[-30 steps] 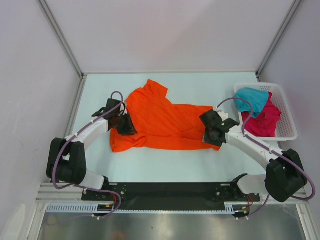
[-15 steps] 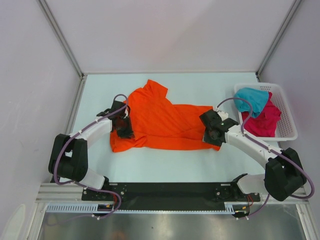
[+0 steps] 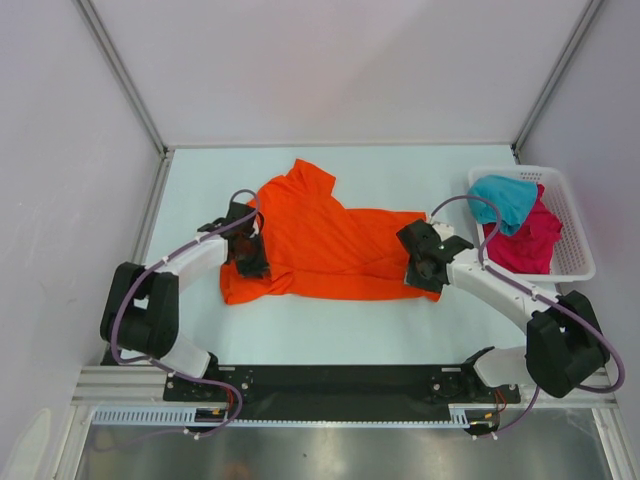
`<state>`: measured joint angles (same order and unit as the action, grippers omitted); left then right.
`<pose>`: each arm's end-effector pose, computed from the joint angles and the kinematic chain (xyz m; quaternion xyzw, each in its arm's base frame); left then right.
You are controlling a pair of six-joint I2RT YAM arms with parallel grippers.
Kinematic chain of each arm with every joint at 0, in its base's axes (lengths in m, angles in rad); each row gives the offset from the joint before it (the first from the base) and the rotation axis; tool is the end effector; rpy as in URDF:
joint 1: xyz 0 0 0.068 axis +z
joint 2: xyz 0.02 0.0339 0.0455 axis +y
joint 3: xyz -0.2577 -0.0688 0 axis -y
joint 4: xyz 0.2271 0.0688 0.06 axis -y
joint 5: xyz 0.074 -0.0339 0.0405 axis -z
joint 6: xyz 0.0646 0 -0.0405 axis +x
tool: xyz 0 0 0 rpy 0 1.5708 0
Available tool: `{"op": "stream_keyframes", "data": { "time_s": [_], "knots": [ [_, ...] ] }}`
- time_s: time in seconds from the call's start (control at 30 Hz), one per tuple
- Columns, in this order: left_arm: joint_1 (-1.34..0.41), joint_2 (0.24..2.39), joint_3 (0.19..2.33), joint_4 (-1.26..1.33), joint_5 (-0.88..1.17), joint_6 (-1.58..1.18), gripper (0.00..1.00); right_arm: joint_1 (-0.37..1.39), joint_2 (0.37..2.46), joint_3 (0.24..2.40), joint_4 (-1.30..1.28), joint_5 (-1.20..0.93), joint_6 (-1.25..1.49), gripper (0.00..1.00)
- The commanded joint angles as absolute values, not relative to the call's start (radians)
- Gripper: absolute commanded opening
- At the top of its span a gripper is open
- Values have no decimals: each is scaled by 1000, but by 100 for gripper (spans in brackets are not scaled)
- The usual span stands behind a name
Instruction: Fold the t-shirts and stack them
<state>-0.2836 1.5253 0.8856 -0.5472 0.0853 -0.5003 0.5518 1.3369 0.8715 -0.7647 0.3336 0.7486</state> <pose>0.2655 -0.0831 0.1552 -0.0980 0.9759 -0.1115 0.1602 0.2114 0.1053 0.1886 0.1235 0.9644 -0.0290 0.2321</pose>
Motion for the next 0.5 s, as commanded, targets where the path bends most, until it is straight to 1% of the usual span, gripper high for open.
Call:
{"op": "stream_keyframes", "data": {
  "time_s": [0.0,0.2,0.27,0.3,0.4,0.47],
  "knots": [
    [-310,1539,897,-503,106,-532,31,560,1351,884,-742,350,744,45],
    [-336,1558,914,-492,112,-545,30,563,1364,891,-741,347,739,45],
    [-345,1563,916,-488,118,-546,24,564,1365,890,-741,347,738,45],
    [-347,1566,914,-482,120,-546,12,565,1367,891,-739,347,739,45],
    [-350,1565,914,-477,123,-548,3,566,1367,888,-739,348,739,45],
    [-350,1557,917,-476,118,-548,0,568,1367,888,-741,347,736,45]
  ]
}}
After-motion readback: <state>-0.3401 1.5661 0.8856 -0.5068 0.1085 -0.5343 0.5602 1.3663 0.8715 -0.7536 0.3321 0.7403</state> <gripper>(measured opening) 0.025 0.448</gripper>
